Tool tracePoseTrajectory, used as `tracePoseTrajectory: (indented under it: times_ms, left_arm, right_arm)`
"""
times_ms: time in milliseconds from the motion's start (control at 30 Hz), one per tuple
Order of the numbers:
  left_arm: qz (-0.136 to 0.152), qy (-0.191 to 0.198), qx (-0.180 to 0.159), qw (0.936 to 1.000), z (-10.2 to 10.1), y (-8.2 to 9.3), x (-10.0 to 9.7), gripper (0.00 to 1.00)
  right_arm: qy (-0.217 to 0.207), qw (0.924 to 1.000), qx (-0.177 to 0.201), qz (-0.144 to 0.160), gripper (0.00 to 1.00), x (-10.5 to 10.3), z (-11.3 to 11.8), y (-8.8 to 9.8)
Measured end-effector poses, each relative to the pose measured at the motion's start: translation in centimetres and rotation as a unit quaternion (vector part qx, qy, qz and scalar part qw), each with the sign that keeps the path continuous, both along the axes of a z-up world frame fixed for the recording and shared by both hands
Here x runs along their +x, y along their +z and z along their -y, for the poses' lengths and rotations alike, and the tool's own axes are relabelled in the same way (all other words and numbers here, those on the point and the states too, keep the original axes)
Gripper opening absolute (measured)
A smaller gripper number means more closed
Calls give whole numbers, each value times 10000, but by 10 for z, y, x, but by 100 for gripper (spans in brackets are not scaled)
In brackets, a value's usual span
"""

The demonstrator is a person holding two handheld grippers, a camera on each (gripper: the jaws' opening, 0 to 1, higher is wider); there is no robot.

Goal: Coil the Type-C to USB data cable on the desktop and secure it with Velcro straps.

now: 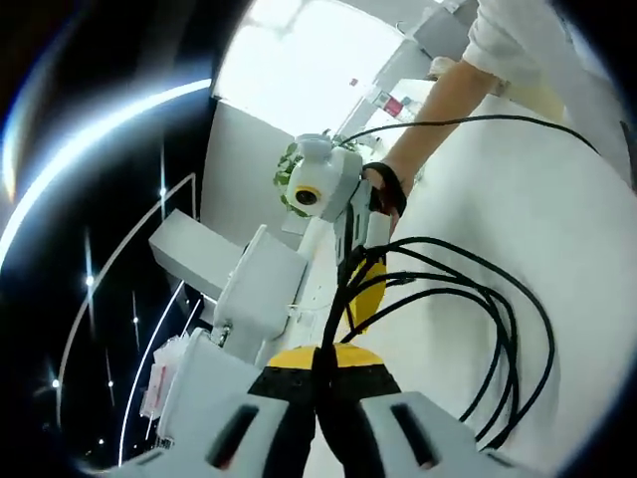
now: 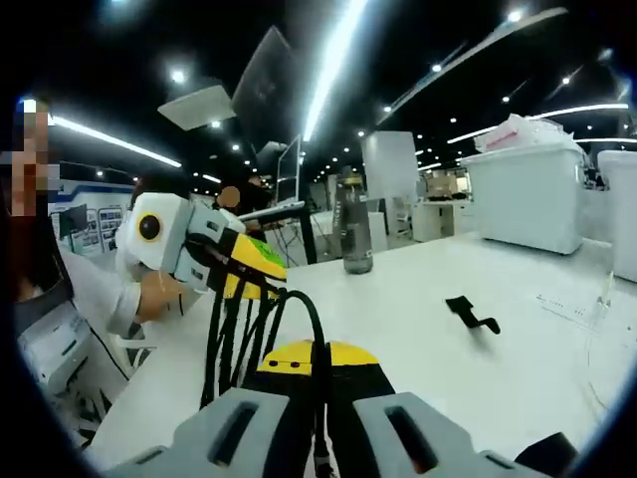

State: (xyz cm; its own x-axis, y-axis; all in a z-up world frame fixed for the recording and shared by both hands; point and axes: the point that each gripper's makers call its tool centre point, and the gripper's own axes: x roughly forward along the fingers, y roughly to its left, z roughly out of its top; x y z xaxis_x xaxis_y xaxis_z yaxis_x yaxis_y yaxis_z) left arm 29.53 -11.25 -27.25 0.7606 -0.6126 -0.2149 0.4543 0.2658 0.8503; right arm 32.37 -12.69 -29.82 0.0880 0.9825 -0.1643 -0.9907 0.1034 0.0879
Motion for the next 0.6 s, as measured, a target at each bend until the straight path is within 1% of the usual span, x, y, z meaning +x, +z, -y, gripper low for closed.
tracePoseTrajectory:
  times_ms: [67, 100, 133, 167, 200, 300, 367, 433, 467, 500, 533, 567, 600]
  left_arm:
    - [1, -7, -41, 10000, 0, 0, 0, 7]
    - [-12, -19, -64, 10000, 1, 0, 0, 7]
    - [-67, -55, -102, 9999, 1, -1, -1, 9]
    - [-157, -81, -157, 9997, 2, -3, -1, 10]
    - [-187, -77, -159, 9997, 2, -5, -1, 11]
    - [-282, -100, 24, 9996, 3, -16, 0, 10]
    - [-240, -62, 163, 9996, 4, -21, 1, 8]
    - [-250, -62, 242, 9994, 4, -23, 1, 7]
    - [-264, -42, 258, 9993, 3, -23, 2, 7]
    - [-310, -28, 247, 9992, 4, -24, 3, 7]
    - [-332, -8, 245, 9991, 4, -23, 3, 7]
    - [-332, 31, 250, 9991, 3, -22, 4, 7]
    - [-281, 93, 308, 9991, 0, -21, 5, 7]
  right_arm:
    - [170, 9998, 105, -52, 2, -6, 0, 5]
    - [267, 9994, 179, -151, 2, -10, 0, 8]
    - [423, 9986, 197, -234, 2, -16, -1, 8]
    - [490, 9982, 224, -260, 2, -19, -1, 10]
    - [584, 9976, 226, -306, 2, -22, -2, 10]
    - [740, 9967, 127, -309, 2, -32, -5, 7]
    - [822, 9961, 17, -313, 2, -37, -6, 2]
    - [750, 9967, -79, -303, 2, -37, -4, -4]
    - [548, 9982, -123, -230, 3, -30, -3, -6]
    - [445, 9988, -75, -195, 3, -27, -2, -5]
    - [447, 9988, -20, -194, 3, -28, 0, -1]
    - [221, 9995, 125, -198, 6, -22, 4, 8]
    - [117, 9992, 281, -247, 11, -19, 8, 16]
